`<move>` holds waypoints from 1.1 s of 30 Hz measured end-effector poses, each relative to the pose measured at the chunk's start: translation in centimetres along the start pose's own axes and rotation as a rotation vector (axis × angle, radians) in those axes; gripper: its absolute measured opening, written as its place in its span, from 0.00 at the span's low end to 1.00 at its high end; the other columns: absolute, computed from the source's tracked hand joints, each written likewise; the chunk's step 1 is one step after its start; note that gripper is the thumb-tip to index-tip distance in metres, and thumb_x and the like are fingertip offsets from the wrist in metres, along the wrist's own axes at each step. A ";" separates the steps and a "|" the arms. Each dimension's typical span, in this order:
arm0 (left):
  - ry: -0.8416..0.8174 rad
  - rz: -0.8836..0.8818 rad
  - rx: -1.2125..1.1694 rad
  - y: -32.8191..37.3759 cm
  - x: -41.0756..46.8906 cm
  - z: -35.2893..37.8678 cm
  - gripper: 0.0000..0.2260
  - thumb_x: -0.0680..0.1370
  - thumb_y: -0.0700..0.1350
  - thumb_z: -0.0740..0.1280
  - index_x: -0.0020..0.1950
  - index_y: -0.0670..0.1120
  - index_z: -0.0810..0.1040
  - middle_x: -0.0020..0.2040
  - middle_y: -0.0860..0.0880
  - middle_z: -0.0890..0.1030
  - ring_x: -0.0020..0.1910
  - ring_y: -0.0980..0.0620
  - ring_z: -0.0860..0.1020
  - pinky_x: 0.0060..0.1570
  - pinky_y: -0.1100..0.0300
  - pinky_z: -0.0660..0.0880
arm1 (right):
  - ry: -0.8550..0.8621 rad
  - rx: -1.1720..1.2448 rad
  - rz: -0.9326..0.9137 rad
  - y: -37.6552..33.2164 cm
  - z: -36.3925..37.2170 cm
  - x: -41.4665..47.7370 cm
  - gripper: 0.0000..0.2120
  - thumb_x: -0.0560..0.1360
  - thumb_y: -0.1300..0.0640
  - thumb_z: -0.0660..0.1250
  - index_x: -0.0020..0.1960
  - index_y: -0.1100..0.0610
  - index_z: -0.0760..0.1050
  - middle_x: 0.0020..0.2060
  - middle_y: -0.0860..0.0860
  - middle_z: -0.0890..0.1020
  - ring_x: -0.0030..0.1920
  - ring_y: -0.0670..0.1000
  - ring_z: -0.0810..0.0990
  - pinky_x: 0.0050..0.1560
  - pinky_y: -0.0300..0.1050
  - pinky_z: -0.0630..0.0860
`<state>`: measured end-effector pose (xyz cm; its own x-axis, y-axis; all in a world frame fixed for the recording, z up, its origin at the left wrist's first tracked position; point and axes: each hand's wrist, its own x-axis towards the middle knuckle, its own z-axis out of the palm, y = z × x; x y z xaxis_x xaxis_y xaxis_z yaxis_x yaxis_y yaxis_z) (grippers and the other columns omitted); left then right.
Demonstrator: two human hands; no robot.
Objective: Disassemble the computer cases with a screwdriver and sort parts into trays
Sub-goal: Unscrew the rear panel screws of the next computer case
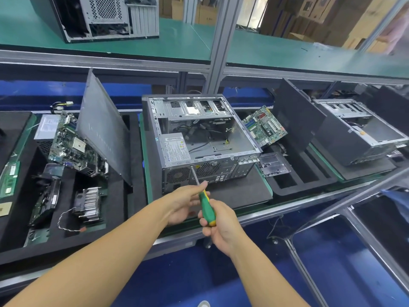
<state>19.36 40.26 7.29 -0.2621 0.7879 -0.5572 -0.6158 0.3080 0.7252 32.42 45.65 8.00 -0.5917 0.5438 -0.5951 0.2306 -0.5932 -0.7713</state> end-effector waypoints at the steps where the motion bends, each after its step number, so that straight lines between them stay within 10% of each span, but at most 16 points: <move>1: 0.012 -0.004 -0.009 0.0 0.1 0.3 0.13 0.78 0.53 0.70 0.54 0.44 0.76 0.47 0.46 0.82 0.47 0.48 0.78 0.51 0.55 0.74 | 0.020 -0.025 -0.031 0.2 0.1 0.1 0.10 0.82 0.53 0.61 0.56 0.60 0.72 0.32 0.54 0.78 0.27 0.48 0.72 0.23 0.40 0.64; 5: 0.055 0.019 -0.023 0.6 0.3 0.6 0.07 0.75 0.42 0.74 0.47 0.40 0.79 0.38 0.45 0.82 0.40 0.50 0.81 0.40 0.59 0.80 | 0.055 -0.011 -0.070 0.9 0.3 0.4 0.12 0.78 0.51 0.70 0.57 0.54 0.72 0.42 0.53 0.76 0.28 0.47 0.71 0.26 0.41 0.69; 11: 0.048 0.010 -0.161 0.7 0.0 0.1 0.07 0.78 0.31 0.67 0.55 0.34 0.79 0.52 0.39 0.84 0.44 0.47 0.85 0.42 0.55 0.82 | -0.035 0.155 0.183 0.6 -0.6 -0.1 0.28 0.79 0.33 0.58 0.59 0.58 0.76 0.35 0.55 0.79 0.28 0.51 0.76 0.23 0.39 0.68; 14: -0.011 -0.013 -0.137 0.6 -0.1 -0.2 0.08 0.81 0.36 0.64 0.59 0.37 0.78 0.60 0.41 0.83 0.53 0.45 0.81 0.56 0.50 0.77 | -0.004 0.191 0.120 1.2 -0.5 0.2 0.23 0.83 0.41 0.58 0.60 0.61 0.77 0.33 0.55 0.80 0.26 0.49 0.74 0.21 0.39 0.67; 22: 0.316 0.056 -0.296 3.7 2.3 -0.3 0.08 0.82 0.47 0.65 0.46 0.46 0.78 0.45 0.49 0.81 0.42 0.53 0.78 0.43 0.60 0.73 | 0.125 0.133 -0.064 2.0 -0.5 0.6 0.09 0.78 0.57 0.71 0.57 0.56 0.75 0.42 0.54 0.76 0.32 0.48 0.76 0.28 0.43 0.74; 33: 0.383 0.004 -0.348 3.7 4.1 -1.1 0.04 0.78 0.45 0.71 0.45 0.47 0.81 0.37 0.50 0.84 0.40 0.54 0.82 0.41 0.60 0.77 | 0.130 0.120 -0.042 1.4 -0.4 0.4 0.13 0.82 0.46 0.64 0.58 0.55 0.74 0.47 0.55 0.73 0.32 0.49 0.72 0.26 0.42 0.69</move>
<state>15.23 44.07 7.24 -0.4776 0.5171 -0.7103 -0.8082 0.0585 0.5860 32.83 45.27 6.61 -0.4919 0.6374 -0.5932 0.1090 -0.6309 -0.7682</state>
